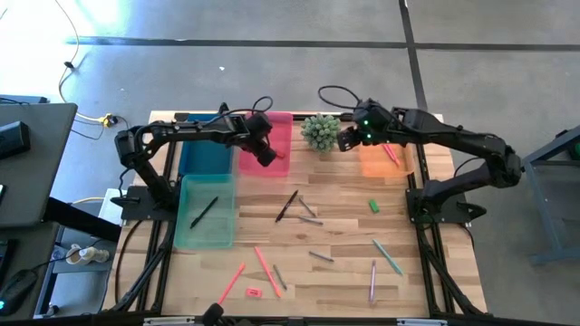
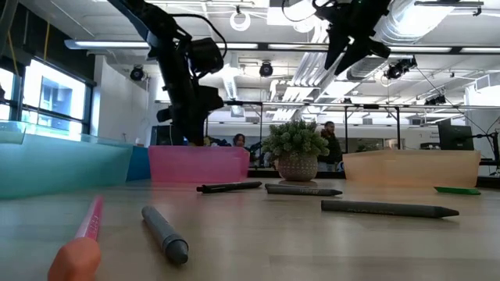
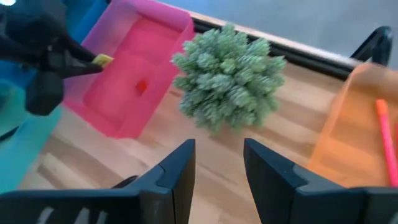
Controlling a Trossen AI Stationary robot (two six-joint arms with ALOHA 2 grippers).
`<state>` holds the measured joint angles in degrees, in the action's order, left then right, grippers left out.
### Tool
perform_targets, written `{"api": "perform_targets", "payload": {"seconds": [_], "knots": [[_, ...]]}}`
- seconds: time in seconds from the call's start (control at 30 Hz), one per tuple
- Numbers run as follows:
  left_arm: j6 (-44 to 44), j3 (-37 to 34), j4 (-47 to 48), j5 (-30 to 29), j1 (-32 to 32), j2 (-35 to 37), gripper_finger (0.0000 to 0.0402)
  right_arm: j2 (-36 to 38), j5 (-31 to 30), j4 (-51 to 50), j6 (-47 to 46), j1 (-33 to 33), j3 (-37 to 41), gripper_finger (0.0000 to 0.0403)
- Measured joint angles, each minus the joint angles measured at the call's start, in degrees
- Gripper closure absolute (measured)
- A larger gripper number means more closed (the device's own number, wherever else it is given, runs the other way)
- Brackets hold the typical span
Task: Sort crayons/erasers/pens/pencils in bins
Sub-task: Put the yellow eraser into the pink bin
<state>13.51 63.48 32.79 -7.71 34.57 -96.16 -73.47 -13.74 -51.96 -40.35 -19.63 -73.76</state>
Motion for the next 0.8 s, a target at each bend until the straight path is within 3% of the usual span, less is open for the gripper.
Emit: {"api": "perform_targets", "payload": {"seconds": [0.27, 0.4, 0.8], "knots": [[-1.84, 0.02, 0.17, 3.44, 0.06, 0.0, 0.0246, -2.78, -2.36, 0.95, -5.65, 6.47, -0.04, 0.0274], [-10.42, 0.22, 1.27, 6.26, 0.1, 0.68, 0.0212, -5.16, -2.73, 7.06, -5.59, 7.83, -0.04, 0.0274], [-23.56, 0.26, 1.76, 5.55, -0.02, 8.19, 0.0204, -13.21, -2.2, 28.69, -0.64, 6.26, -0.04, 0.0274]]}}
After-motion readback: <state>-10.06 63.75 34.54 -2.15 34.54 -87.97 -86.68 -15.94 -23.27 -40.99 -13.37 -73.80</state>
